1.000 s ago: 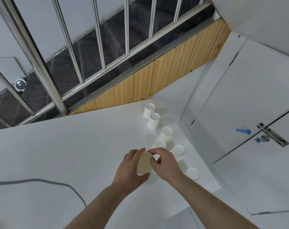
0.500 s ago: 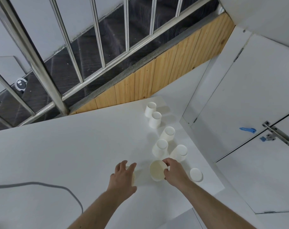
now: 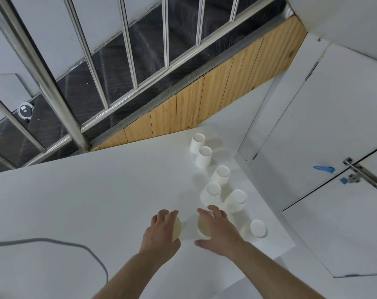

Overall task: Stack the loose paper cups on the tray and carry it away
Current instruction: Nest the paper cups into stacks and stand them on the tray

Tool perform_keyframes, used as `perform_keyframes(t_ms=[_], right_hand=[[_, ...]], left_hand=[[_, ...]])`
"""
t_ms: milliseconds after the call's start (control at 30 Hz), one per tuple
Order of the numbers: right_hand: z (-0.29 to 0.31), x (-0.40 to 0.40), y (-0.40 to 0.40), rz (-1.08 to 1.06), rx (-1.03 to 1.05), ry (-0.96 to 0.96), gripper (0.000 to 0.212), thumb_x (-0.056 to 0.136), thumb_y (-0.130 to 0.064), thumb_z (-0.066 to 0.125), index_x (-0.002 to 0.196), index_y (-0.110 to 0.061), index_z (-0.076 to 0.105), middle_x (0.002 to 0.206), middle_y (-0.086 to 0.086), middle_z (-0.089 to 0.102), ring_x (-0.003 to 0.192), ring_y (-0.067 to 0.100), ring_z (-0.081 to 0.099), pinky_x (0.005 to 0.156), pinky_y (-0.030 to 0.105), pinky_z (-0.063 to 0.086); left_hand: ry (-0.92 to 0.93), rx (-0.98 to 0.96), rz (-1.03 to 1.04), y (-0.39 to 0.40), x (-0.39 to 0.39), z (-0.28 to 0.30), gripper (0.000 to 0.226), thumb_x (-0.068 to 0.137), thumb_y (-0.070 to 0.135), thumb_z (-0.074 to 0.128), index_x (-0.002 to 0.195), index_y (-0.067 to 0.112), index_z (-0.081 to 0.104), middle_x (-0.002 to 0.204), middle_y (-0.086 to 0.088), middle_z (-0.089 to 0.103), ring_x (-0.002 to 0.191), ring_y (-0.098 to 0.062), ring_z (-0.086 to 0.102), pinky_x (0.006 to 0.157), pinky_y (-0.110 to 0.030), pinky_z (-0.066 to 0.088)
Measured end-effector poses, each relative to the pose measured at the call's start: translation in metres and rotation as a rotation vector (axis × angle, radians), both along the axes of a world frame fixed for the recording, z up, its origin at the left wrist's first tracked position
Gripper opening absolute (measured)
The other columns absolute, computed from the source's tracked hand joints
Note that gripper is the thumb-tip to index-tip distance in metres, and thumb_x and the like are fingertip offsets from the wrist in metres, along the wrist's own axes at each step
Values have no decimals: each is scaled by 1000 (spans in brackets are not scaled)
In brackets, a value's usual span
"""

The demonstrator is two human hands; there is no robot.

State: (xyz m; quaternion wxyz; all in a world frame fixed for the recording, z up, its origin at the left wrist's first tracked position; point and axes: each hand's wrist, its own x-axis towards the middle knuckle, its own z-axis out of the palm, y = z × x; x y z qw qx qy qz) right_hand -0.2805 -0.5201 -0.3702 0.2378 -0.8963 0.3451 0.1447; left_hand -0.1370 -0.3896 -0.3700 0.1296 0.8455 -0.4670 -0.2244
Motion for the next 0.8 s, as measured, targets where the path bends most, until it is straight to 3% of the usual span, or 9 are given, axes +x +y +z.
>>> perform_keyframes(t_ms=[133,333,800], right_hand=[[-1,5,6,0,-44,-20,69,87,-25,61,148,-29,28,148,-5,26,133,20,31,96,34,48],[13,8,18,-88,-126,-145,69,86,-29,59,148,-31,29,148,-9,25,135,15,28,93,29,49],[52,1,95,-102,-241,-291,68,85,-28,61,146,-32,33,148,-9,26,136,13,28,89,26,50]], left_hand=[[24,-74,-4,5,5,4,70,81,29,57,142,31,23,143,8,26,130,-17,31,89,-27,47],[51,-151,-13,15,16,9,71,82,30,60,144,31,25,144,3,19,129,-19,33,92,-27,47],[82,-360,3,96,11,28,72,83,30,60,145,28,25,141,4,30,126,-17,35,94,-27,44]])
